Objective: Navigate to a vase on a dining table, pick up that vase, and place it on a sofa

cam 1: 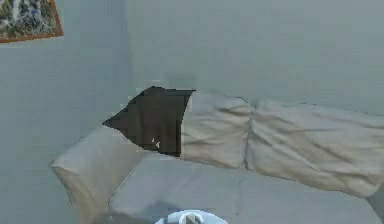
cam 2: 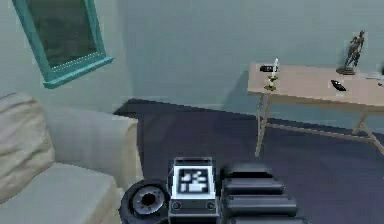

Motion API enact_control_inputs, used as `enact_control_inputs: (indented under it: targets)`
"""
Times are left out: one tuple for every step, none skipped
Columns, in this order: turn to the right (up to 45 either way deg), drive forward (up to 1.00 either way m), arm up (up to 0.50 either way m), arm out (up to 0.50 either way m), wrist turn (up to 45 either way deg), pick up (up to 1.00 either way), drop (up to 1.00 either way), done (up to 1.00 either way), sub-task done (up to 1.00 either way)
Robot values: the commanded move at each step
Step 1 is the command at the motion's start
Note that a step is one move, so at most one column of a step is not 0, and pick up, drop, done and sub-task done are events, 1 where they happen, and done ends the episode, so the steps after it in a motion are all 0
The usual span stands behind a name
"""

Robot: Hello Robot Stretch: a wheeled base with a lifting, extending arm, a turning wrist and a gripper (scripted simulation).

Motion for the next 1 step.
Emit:
enact_control_inputs:
  targets:
    - [45.0,0.0,0.0,0.0,0.0,0.0,0.0,0.0,0.0]
